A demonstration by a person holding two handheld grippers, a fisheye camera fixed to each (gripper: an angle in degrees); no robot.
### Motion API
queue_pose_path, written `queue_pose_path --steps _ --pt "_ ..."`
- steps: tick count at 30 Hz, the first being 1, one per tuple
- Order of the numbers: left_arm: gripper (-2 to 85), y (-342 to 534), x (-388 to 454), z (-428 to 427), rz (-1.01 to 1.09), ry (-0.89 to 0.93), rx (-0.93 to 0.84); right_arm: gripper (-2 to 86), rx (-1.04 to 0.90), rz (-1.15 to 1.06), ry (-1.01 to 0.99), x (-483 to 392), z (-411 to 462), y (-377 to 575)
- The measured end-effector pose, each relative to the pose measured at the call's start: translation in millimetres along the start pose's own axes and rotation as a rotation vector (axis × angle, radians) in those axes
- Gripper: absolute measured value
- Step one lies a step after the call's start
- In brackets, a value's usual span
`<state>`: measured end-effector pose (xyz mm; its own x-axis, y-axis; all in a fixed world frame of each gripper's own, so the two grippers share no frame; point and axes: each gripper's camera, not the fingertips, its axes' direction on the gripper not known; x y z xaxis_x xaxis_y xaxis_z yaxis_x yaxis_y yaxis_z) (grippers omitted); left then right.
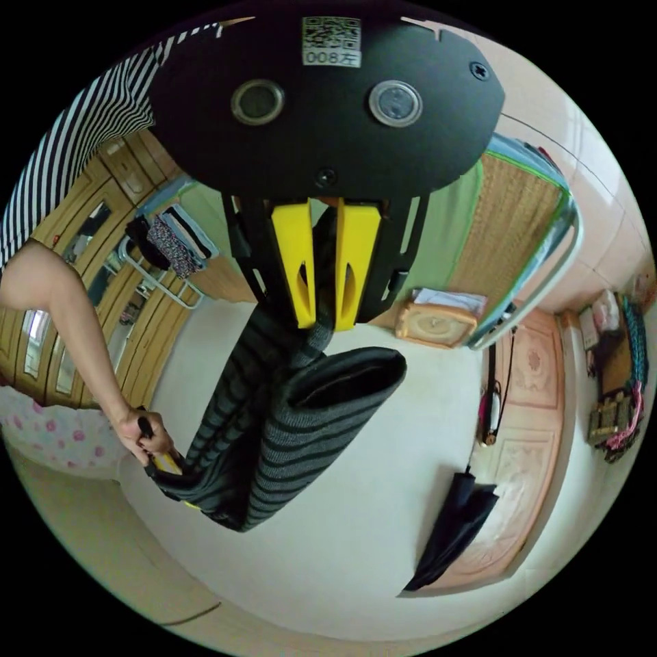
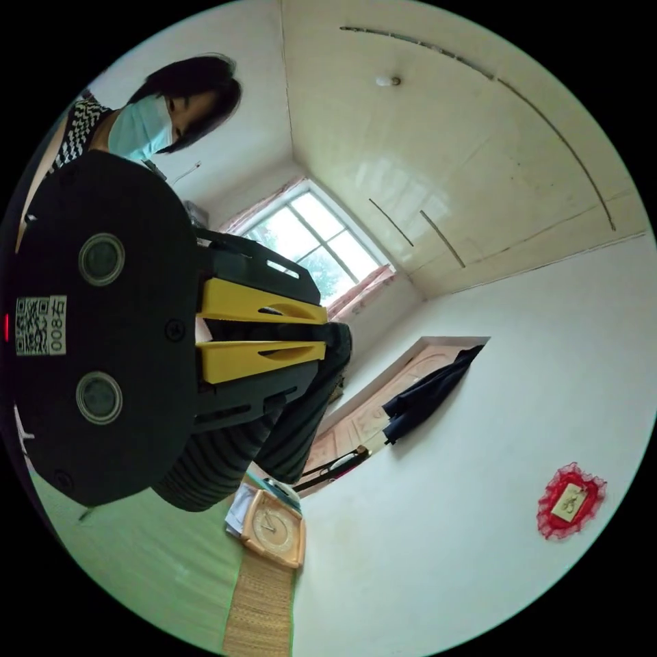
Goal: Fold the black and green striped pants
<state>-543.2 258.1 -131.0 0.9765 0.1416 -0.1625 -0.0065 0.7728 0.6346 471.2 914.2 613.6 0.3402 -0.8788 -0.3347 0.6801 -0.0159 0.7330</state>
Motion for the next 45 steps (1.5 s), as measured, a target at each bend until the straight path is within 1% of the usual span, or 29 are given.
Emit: queue_pose_path --steps 2,5,6,8,9,10,11,12,13,14,15,16,17,20,21,23,25,26,28,29,31,34,36,38,40,42,44,45 --pt "2.9 -26.1 10.4 -14.8 0.082 -0.027 0.035 2.2 0.047 -0.026 0.001 1.8 -14.3 -6.0" --pt "1.6 -44.8 30.5 -21.2 0.199 -0.015 0.033 2.6 0.134 -0.05 0.044 12.9 -57.7 4.6" --pt "1.5 -45.7 35.2 -20.1 0.223 -0.002 0.022 2.8 0.184 -0.018 0.078 25.1 -81.7 19.5" --pt "1.0 -36.8 55.6 -4.0 0.323 0.057 -0.074 3.2 0.243 0.074 0.158 51.8 -120.6 53.4" --pt "0.9 -30.9 60.2 3.5 0.338 0.073 -0.112 3.5 0.255 0.155 0.258 73.0 -145.7 83.3" --pt "0.9 -13.9 68.7 23.2 0.361 0.101 -0.21 3.8 0.243 0.269 0.406 97.2 -170.7 117.7" --pt "0.9 9.5 75.1 49.2 0.372 0.112 -0.333 3.2 0.249 0.344 0.479 110.0 -184.5 137.3" --pt "0.9 22.7 76.2 64.4 0.357 0.114 -0.403 1.9 0.272 0.464 0.619 131.9 -213.0 176.8" --pt "0.9 52.0 75.4 97.3 0.324 0.126 -0.564 1.3 0.306 0.667 0.71 153.7 -241.0 218.2" --pt "1.0 83.7 73.8 128.5 0.321 0.109 -0.733 1.0 0.325 0.729 0.702 160.6 -250.6 236.5" --pt "1.0 97.8 72.4 141.2 0.308 0.106 -0.815 0.8 0.345 0.778 0.692 166.5 -258.7 262.5" --pt "1.1 119.5 71.6 157.7 0.275 0.197 -0.933 0.7 0.311 0.812 0.733 169.6 -255.7 273.9" --pt "1.2 128.2 71.6 160.3 0.219 0.244 -0.939 0.7 0.286 0.813 0.75 171.2 -251.5 275.1" --pt "1.5 120.9 74.6 157.4 0.21 0.186 -0.91 1.2 0.102 0.778 0.827 191.4 -215.8 257.4" --pt "1.5 118.5 74.5 158.0 0.205 0.182 -0.91 1.6 0.031 0.76 0.882 203.3 -199.5 245.0" --pt "1.7 111.7 72.7 162.6 0.183 0.175 -0.919 3.3 -0.101 0.715 0.91 226.7 -170.5 223.6" --pt "1.7 109.3 70.9 167.3 0.163 0.175 -0.937 7.2 -0.33 0.63 1.0 259.8 -123.7 195.9" --pt "1.8 107.7 69.9 169.3 0.155 0.172 -0.941 7.7 -0.389 0.602 1.019 267.6 -111.3 189.9" --pt "1.8 104.9 68.0 171.9 0.136 0.168 -0.944 10.6 -0.616 0.456 1.104 293.0 -59.4 170.8" --pt "1.8 102.9 66.5 174.4 0.123 0.167 -0.952 11.9 -0.673 0.419 1.119 298.3 -46.1 167.7" --pt "1.8 99.6 64.7 178.5 0.113 0.164 -0.962 15.8 -0.857 0.304 1.116 317.0 0.7 160.3" --pt "1.8 93.4 63.8 185.0 0.116 0.152 -0.978 16.0 -0.94 0.209 1.142 333.6 41.1 155.2" --pt "1.8 89.8 62.8 188.8 0.115 0.147 -0.99 15.1 -0.968 0.191 1.142 344.8 58.2 153.6" --pt "1.8 84.7 59.1 193.2 0.1 0.147 -1.0 12.9 -1.015 0.187 1.163 357.1 71.9 154.4" --pt "1.7 80.3 55.2 196.2 0.078 0.152 -1.006 8.7 -1.053 0.192 1.214 369.1 80.0 153.8" --pt "1.6 75.8 52.5 199.1 0.074 0.157 -1.01 6.3 -1.036 0.205 1.211 371.2 77.9 148.4" --pt "1.5 68.8 50.3 201.9 0.086 0.158 -1.014 5.2 -0.976 0.21 1.244 366.2 65.7 134.7" --pt "1.5 67.0 49.6 202.6 0.087 0.159 -1.015 4.9 -0.919 0.199 1.332 359.8 49.5 121.1"
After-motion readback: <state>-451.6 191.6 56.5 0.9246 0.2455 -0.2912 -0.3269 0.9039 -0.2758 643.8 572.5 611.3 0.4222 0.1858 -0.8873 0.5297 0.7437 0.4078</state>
